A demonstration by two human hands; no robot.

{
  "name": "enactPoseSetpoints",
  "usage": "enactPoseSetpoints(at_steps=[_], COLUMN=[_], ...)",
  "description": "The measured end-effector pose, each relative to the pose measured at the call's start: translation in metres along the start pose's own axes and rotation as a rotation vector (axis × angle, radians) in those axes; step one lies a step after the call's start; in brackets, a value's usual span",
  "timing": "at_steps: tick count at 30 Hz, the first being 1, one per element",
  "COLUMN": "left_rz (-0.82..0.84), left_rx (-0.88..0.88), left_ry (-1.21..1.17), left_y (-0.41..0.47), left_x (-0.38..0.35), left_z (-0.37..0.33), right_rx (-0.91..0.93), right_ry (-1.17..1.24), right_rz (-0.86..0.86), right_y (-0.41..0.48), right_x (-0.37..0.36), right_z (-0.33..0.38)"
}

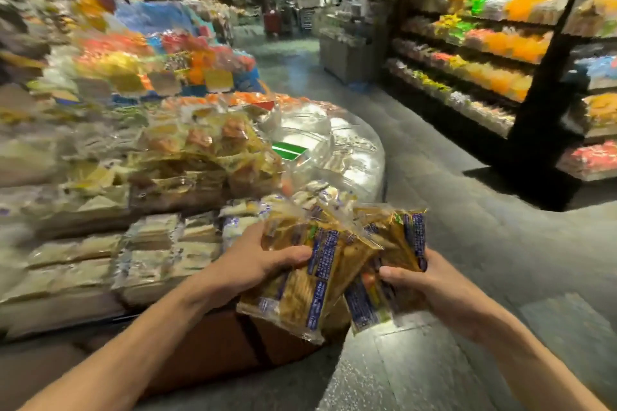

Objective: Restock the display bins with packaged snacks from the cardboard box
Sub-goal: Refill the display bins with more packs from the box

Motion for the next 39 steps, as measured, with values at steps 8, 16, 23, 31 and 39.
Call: enactPoseSetpoints(at_steps=[8,16,23,31,39], left_rz=[-0.349,-0.464,-0.554,-0.608,-0.53], left_rx=[0.324,0.484,0.563,0.717,0.774], left_ry=[-0.244,-0.405,-0.539,-0.803,-0.881], left_y=[-0.067,-0.079,-0.043,-0.025,-0.033], left_x=[0.174,0.268,0.308,0.355,0.403], left_z=[0.197,0.309,0.361,0.393,0.435], right_rx=[-0.284,-0.409,-0.429,-0.511,-0.528], right_ry=[0.102,0.141,0.092,0.063,0.039], right_rz=[0.168,0.285,0.365,0.413,0.41], right_y=[0.15,0.233,0.321,0.409,0.463], right_x=[-0.242,-0.391,-0.439,-0.481,-0.521], right_z=[-0.103,-0.16,-0.181,-0.195,-0.203])
Point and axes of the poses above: each hand's wrist, its own y-axis towards the middle knuckle, its own x-axis out of the back of the hand, z = x × y, the point moved 7 cm from there along y, towards the middle knuckle, and after that the axes turned 12 degrees about y, right-handed, at the moved point
